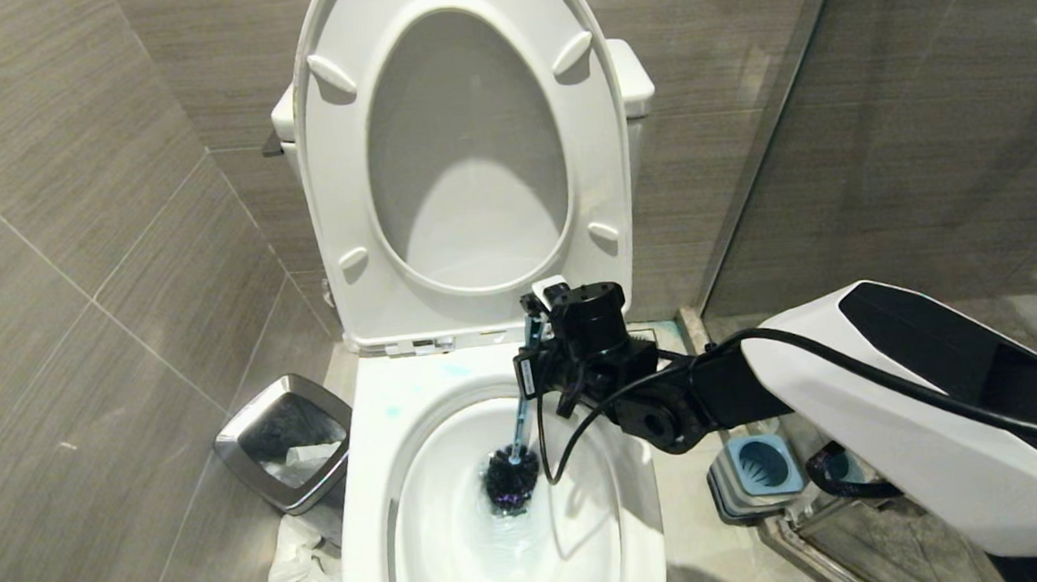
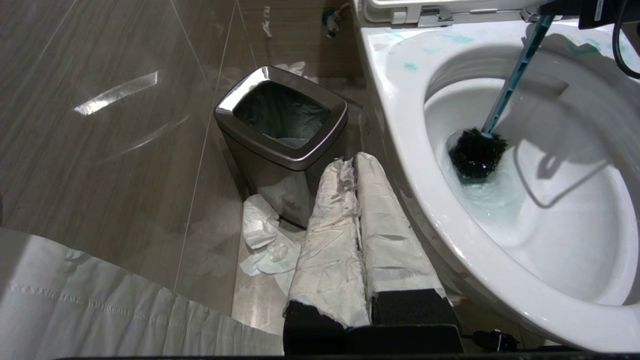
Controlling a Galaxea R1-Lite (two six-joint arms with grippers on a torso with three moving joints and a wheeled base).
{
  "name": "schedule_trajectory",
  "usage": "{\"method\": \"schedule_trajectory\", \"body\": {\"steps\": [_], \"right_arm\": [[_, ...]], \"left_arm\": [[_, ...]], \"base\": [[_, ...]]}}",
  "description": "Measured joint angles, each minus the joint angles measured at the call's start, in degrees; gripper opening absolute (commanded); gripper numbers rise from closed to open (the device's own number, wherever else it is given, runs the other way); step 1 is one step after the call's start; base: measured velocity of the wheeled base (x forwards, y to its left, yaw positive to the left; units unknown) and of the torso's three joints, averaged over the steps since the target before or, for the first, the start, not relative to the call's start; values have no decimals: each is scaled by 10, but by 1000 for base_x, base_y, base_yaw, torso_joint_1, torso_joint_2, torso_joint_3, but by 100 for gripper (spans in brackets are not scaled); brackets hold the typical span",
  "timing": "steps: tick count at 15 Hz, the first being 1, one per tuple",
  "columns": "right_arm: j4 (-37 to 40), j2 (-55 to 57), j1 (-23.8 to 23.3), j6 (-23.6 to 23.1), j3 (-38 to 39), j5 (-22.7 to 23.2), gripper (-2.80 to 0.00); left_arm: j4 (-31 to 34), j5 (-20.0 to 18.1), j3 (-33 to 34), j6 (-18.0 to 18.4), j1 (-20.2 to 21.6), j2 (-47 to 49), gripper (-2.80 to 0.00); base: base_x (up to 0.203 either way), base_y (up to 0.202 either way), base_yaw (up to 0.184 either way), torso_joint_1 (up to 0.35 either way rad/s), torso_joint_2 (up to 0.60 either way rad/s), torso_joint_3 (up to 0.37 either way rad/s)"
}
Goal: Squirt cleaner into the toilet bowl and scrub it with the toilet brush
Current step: Scrub the toilet bowl
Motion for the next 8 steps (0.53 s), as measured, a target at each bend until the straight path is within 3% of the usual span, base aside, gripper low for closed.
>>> {"method": "schedule_trajectory", "body": {"steps": [3,8], "right_arm": [[-26,-21,1,-34,36,3,-280],[-125,-119,8,-106,246,68,-280]], "left_arm": [[0,0,0,0,0,0,-280],[0,0,0,0,0,0,-280]], "base": [[0,0,0,0,0,0],[0,0,0,0,0,0]]}}
